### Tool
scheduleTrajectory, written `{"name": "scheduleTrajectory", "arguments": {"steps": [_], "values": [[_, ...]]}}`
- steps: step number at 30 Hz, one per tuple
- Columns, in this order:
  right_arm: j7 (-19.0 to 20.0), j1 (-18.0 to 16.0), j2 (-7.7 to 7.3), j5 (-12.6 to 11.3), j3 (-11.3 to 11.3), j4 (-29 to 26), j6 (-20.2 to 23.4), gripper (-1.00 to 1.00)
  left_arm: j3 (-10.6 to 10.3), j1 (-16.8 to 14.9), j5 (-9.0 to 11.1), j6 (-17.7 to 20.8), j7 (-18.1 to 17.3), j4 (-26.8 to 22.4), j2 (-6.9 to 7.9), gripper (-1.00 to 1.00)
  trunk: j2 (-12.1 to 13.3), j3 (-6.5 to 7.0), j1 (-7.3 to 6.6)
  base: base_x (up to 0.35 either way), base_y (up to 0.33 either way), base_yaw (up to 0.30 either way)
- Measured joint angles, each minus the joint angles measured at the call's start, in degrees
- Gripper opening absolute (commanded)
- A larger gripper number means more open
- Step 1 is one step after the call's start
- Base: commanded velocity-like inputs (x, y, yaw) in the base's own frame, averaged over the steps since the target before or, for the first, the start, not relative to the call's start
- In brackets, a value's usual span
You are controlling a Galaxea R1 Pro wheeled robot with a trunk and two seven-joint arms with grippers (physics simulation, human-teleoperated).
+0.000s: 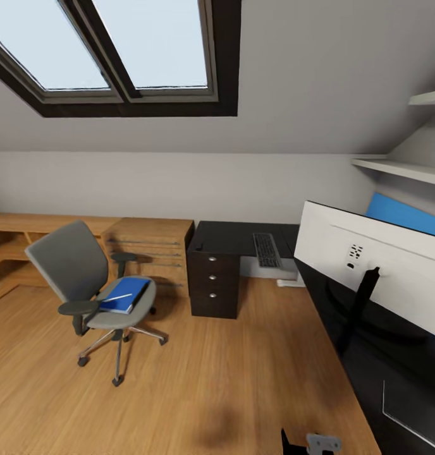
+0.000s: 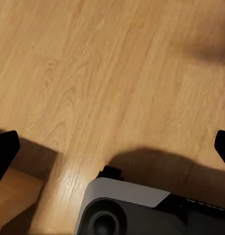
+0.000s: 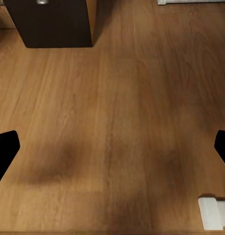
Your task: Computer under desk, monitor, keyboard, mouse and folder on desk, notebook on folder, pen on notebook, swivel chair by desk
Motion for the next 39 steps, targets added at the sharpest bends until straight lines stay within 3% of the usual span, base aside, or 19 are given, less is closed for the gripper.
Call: {"name": "scheduleTrajectory", "arguments": {"steps": [5,7,11,12,13,14,15,16,17,19,22,27,30,39], "values": [[-0.1,-0.1,0.01,0.2,0.0,-3.5,0.1,1.00,0.0,0.0,0.0,0.0,0.0,0.0,0.03,1.00,0.0,0.00,-0.01,-0.064,-0.067,0.000],[-0.3,-0.3,-0.28,0.3,0.0,-7.7,0.5,1.00,0.0,0.0,0.0,0.0,0.0,0.0,0.04,1.00,0.0,0.00,-0.02,-0.020,-0.021,0.000],[-1.5,-2.1,-2.78,0.0,-0.4,-14.8,5.9,1.00,0.0,0.0,0.0,0.0,0.0,0.0,0.00,1.00,0.0,0.00,-0.02,-0.008,-0.008,0.000],[-2.1,-3.5,-3.83,0.0,-0.4,-17.8,9.6,1.00,-0.1,0.0,0.0,0.0,0.0,0.0,-0.01,1.00,0.0,0.01,-0.02,-0.001,-0.001,0.000],[-4.3,-5.2,-8.48,-0.4,-1.4,-27.9,20.7,1.00,-0.1,0.0,-0.1,-0.2,0.0,-0.1,-0.03,1.00,0.0,-0.01,-0.03,-0.001,-0.001,0.000],[-5.1,-9.7,-10.15,-0.3,-2.0,-31.0,23.9,1.00,-0.1,0.0,-0.1,-0.4,0.0,0.0,-0.03,1.00,0.0,0.01,-0.02,0.000,0.000,0.000],[-6.9,-8.8,-12.64,-0.2,-3.4,-36.3,30.0,1.00,-0.1,0.0,-0.1,-0.6,0.0,-0.1,-0.03,1.00,0.0,0.01,-0.03,0.000,0.000,0.000],[-7.9,-9.0,-13.71,-0.1,-4.3,-38.9,33.3,1.00,-0.1,0.0,-0.2,-0.8,0.0,0.0,-0.03,1.00,0.0,0.01,-0.02,0.000,0.000,0.000],[-10.0,-9.5,-15.13,-0.2,-6.4,-43.8,39.7,1.00,-0.1,0.0,-0.2,-1.1,0.0,0.0,-0.03,1.00,0.0,0.02,-0.03,0.000,0.000,0.000],[-13.0,-9.9,-16.53,-0.2,-9.4,-49.2,48.4,1.00,-0.1,0.0,-0.2,-1.3,0.0,0.0,-0.04,1.00,0.0,0.01,-0.03,0.000,0.000,0.000],[-15.0,-10.1,-17.54,-0.1,-12.6,-52.6,56.5,1.00,-0.1,0.0,-0.1,-1.5,0.0,0.0,-0.04,1.00,0.0,0.01,-0.02,0.000,0.000,0.000],[-16.2,-10.2,-18.79,0.0,-14.9,-54.4,63.0,1.00,-0.1,0.0,-0.1,-1.6,-0.1,0.0,-0.03,1.00,0.0,0.01,-0.02,0.000,-0.032,0.000],[-16.3,-10.2,-19.87,-0.1,-15.3,-54.6,64.6,1.00,-0.1,0.0,-0.1,-1.6,-0.1,0.0,-0.03,1.00,0.0,0.01,-0.02,0.000,-0.184,0.000],[-16.6,-10.2,-20.69,0.1,-15.4,-54.6,65.3,1.00,-0.1,0.0,-0.1,-1.6,-0.1,0.0,0.01,1.00,0.0,0.01,-0.02,0.000,-0.288,0.000]]}}
